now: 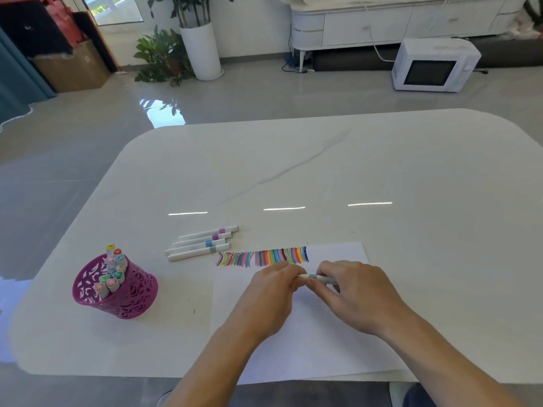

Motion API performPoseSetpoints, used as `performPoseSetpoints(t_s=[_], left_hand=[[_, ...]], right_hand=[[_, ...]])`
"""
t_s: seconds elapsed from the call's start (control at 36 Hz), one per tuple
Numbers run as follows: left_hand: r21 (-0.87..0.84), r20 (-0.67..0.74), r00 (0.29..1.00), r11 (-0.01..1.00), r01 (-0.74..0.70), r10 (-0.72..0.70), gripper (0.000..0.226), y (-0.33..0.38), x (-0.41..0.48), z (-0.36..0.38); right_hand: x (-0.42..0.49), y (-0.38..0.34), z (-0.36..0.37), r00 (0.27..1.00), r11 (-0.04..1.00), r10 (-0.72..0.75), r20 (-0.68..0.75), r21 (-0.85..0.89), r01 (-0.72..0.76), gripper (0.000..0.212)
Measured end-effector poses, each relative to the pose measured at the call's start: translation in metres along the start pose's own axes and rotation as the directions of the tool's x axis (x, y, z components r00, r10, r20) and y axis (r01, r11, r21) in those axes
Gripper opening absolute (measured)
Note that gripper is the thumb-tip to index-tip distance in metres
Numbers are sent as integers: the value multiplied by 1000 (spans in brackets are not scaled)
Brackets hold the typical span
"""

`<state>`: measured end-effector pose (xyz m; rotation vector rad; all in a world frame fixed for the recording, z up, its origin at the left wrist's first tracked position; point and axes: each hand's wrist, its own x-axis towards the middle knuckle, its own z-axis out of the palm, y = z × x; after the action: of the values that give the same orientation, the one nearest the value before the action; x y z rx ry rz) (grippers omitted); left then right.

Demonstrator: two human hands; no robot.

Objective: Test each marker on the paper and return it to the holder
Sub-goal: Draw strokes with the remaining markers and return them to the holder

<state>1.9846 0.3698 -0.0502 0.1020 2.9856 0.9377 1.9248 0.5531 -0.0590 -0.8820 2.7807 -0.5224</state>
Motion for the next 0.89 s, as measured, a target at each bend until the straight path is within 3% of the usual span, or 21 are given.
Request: performPoseSetpoints(t_s=[0.42, 0.58, 0.78, 0.89], left_hand=[[29, -153, 984, 995, -91, 95, 29, 6, -1, -9], [43, -283, 957, 998, -44, 55, 16, -8, 2, -16], [80, -172, 984, 996, -27, 40, 15, -16, 5, 3], [80, -76, 993, 993, -83, 89, 14, -21, 7, 10]], right_hand=[[2, -2, -9, 997, 998, 50, -61, 42, -48, 60], [5, 11, -18, 984, 975, 158, -75, 171, -144, 62], [7, 15, -14, 981, 897, 192, 6, 405, -177, 21], [10, 15, -9, 986, 855, 164, -35, 503, -124, 39]])
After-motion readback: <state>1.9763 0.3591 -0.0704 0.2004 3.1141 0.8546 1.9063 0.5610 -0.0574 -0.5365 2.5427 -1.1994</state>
